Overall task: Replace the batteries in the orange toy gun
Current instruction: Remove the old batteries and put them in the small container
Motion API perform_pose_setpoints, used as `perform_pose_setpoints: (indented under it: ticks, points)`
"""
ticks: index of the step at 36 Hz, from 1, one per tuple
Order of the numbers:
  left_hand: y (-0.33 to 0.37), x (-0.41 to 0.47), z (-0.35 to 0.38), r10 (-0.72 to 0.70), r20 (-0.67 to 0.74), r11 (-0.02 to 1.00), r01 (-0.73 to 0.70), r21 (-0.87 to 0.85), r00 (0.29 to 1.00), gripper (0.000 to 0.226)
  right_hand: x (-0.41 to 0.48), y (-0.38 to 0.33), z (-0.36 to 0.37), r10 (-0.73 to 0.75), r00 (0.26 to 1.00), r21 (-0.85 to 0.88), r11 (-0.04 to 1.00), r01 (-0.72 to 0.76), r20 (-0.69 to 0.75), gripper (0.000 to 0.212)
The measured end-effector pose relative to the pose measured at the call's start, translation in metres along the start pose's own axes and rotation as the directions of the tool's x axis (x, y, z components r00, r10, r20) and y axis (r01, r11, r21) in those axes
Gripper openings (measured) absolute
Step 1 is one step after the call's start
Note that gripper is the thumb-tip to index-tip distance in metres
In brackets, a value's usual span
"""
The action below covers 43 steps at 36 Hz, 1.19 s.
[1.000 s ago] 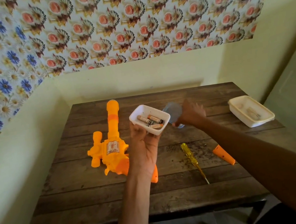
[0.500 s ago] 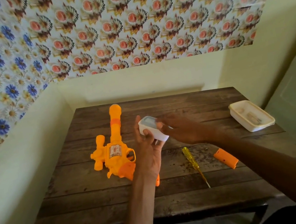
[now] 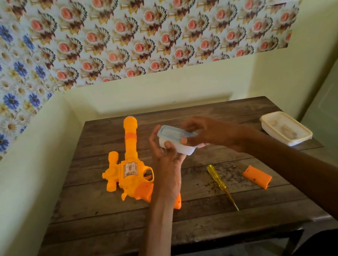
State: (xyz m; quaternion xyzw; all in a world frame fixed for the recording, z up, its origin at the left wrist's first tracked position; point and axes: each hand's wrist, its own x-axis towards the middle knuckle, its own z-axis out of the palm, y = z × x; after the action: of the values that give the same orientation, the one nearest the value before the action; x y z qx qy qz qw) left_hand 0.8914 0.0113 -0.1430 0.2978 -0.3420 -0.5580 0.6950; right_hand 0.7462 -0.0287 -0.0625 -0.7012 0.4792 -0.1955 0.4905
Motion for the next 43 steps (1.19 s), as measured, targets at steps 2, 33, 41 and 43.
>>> perform_pose_setpoints:
  ticks: [2, 33, 41, 43]
  points:
    - [0.001, -0.001, 0.005, 0.058, -0.012, 0.997, -0.058, 0.055, 0.998, 0.037, -0.003, 0.002, 0.002, 0.088, 0.996, 0.268, 0.96, -0.079, -0.022, 0.038]
    - [0.012, 0.001, 0.049, 0.093, -0.281, 0.641, 0.159, 0.751, 0.955, 0.039, -0.015, 0.028, 0.047, 0.041, 0.742, 0.02, 0.999, -0.037, -0.669, 0.053]
    - [0.006, 0.005, 0.056, 0.085, -0.399, 0.655, 0.251, 0.713, 0.913, 0.057, -0.034, 0.04, 0.028, 0.181, 0.807, 0.187, 0.978, -0.089, -0.562, 0.037]
    - [0.006, 0.008, 0.058, 0.031, -0.365, 0.63, 0.265, 0.73, 0.93, 0.056, -0.038, 0.046, 0.025, 0.184, 0.815, 0.194, 0.977, -0.089, -0.55, 0.025]
